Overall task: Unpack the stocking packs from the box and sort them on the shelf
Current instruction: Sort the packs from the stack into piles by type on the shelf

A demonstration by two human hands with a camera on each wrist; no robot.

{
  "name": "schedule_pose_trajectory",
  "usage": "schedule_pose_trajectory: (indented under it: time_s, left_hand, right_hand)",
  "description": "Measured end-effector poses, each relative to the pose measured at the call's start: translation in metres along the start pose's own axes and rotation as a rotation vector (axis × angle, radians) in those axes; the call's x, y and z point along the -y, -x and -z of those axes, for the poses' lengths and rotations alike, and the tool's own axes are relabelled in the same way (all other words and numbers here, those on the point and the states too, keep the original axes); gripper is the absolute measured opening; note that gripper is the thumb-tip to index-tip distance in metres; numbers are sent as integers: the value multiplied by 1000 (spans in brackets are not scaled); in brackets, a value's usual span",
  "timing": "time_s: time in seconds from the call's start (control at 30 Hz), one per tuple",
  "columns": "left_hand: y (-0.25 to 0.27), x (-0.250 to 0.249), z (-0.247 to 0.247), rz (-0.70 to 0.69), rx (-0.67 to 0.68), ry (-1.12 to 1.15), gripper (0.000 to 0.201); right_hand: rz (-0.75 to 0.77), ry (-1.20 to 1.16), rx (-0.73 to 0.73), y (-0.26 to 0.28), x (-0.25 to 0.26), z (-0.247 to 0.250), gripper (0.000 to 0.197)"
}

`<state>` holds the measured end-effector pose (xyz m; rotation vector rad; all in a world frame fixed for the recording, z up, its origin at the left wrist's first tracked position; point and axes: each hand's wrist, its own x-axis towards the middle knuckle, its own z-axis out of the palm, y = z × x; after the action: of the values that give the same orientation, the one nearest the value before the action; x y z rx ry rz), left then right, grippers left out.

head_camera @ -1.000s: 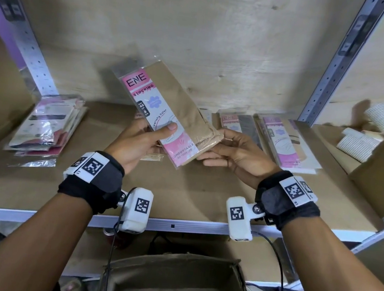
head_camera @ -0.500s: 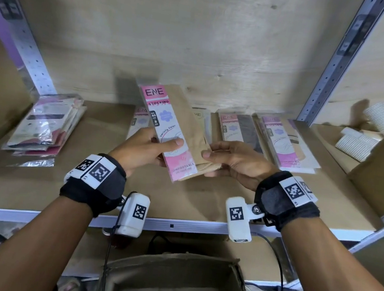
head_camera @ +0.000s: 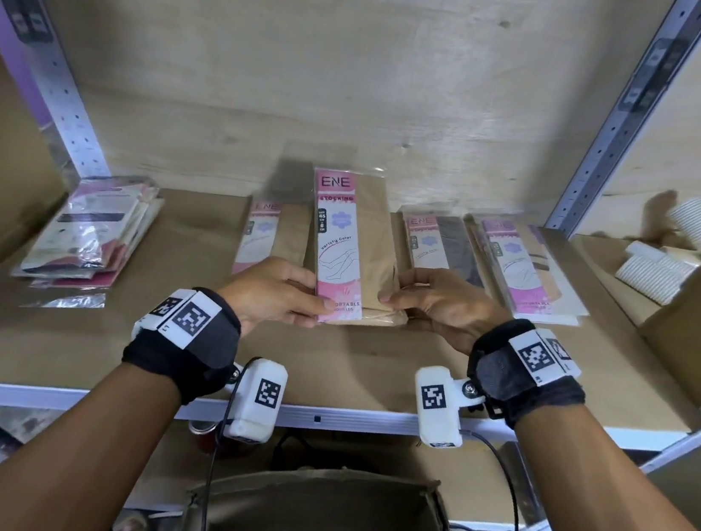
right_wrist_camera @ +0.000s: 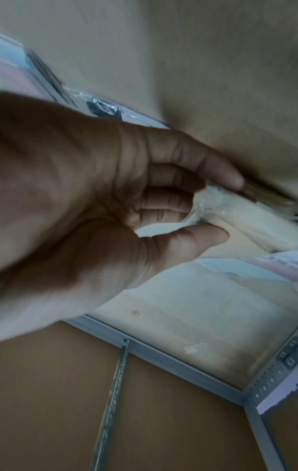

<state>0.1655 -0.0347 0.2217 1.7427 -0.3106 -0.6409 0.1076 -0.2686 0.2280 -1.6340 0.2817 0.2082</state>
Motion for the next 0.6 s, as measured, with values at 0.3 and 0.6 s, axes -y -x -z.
schedule_pose_trajectory:
  time_s: [0.3,0.6]
  left_hand:
    - [-21,-2,-3,-94,-302,-47,27]
    - [-25,0,52,-64,-579,-170,21]
  right_hand:
    - [143,68,-261,-22,3,-9,24]
    - [190,342,-266,-71,37,-64,28]
